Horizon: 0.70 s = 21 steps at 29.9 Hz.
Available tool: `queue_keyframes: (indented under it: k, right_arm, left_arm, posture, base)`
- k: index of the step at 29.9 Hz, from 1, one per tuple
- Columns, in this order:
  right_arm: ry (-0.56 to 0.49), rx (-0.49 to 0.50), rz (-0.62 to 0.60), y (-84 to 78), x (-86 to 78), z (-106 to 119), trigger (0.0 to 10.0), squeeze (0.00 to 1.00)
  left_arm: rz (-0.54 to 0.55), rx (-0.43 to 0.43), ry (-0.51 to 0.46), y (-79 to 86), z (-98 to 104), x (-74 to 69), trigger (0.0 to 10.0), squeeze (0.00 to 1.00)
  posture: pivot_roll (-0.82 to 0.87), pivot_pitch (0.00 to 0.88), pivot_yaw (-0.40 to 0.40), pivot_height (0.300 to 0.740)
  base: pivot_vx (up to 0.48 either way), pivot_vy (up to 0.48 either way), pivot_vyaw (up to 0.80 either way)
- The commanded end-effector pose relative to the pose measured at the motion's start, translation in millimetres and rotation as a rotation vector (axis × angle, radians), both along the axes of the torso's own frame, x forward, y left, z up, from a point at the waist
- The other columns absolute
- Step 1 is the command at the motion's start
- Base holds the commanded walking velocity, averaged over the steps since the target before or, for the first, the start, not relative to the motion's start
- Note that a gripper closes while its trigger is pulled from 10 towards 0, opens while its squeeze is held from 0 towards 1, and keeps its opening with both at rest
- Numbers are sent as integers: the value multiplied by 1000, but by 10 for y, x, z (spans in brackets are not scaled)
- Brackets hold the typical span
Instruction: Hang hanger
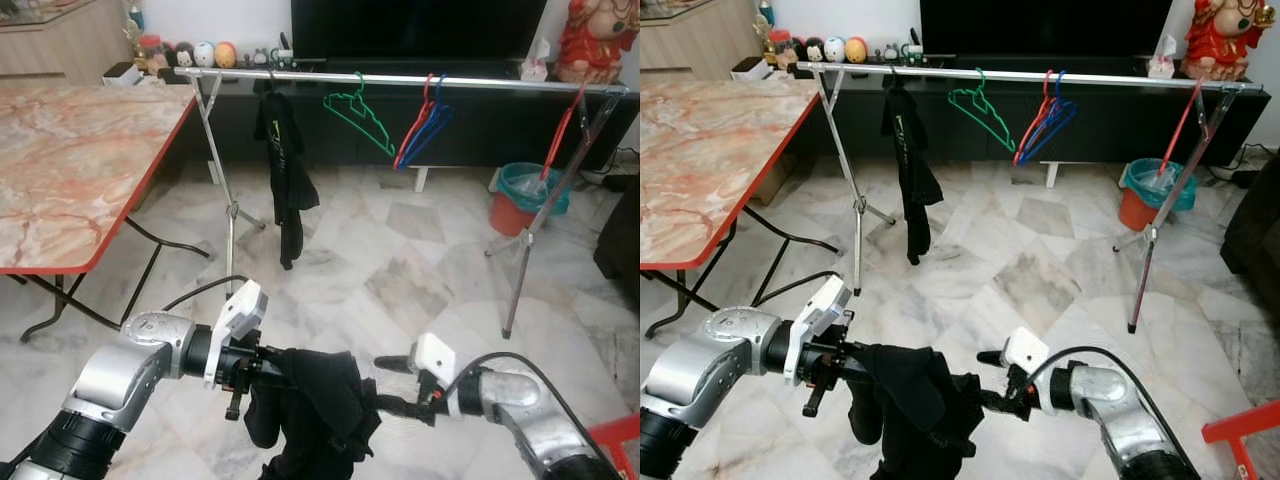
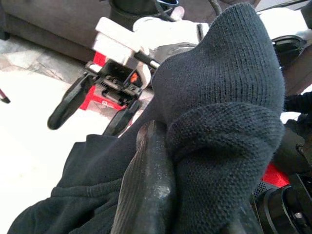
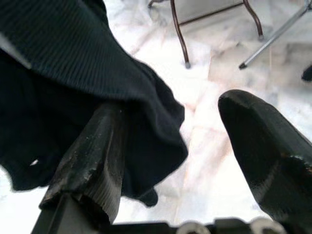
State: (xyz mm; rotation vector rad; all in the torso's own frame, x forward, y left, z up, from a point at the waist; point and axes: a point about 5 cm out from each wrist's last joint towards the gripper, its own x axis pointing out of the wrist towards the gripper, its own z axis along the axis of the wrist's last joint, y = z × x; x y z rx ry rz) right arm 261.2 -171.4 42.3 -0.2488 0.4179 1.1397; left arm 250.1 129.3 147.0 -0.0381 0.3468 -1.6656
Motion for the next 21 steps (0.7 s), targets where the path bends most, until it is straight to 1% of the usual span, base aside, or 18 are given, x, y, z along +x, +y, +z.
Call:
queue_keyframes:
  k: [1, 3, 7, 8, 9, 15, 19, 21]
  right_arm:
    - [-27, -2, 13, 23, 33, 33, 10000, 0]
    - [-41, -6, 12, 34, 51, 39, 10000, 0]
    - [-48, 20, 9, 71, 82, 57, 10000, 0]
    - [-40, 35, 25, 88, 74, 63, 10000, 0]
    - [-15, 51, 77, 118, 34, 58, 10000, 0]
    - [-2, 45, 111, 132, 7, 36, 10000, 0]
    - [56, 48, 175, 146, -70, -5, 10000, 0]
    - [53, 32, 173, 139, -78, -29, 10000, 0]
  left_arm:
    - [-45, -33, -26, -61, 108, -12, 10000, 0]
    - [-53, -39, -27, -74, 119, -18, 10000, 0]
    - [-79, -46, -33, -104, 148, -41, 10000, 0]
    - [-87, -49, -35, -115, 159, -49, 10000, 0]
    - [-103, -51, -38, -132, 173, -64, 10000, 0]
    - [-118, -53, -40, -156, 186, -82, 10000, 0]
    - [-139, -67, -46, -210, 219, -98, 10000, 0]
    - [-143, -69, -48, -217, 221, -98, 10000, 0]
  posture:
    - [-66, 0, 46, 740]
    - [-66, 0, 46, 740]
    - [-59, 0, 45, 740]
    - [-59, 0, 45, 740]
    - [-57, 0, 44, 740]
    - [-58, 0, 44, 740]
    - [-55, 0, 44, 740]
    - [-55, 0, 44, 740]
  base:
    - [0, 0, 0]
    - [0, 0, 0]
    - [0, 0, 0]
    - [0, 0, 0]
    - [0, 0, 0]
    - [0, 0, 0]
    - [0, 0, 0]
    - [0, 0, 0]
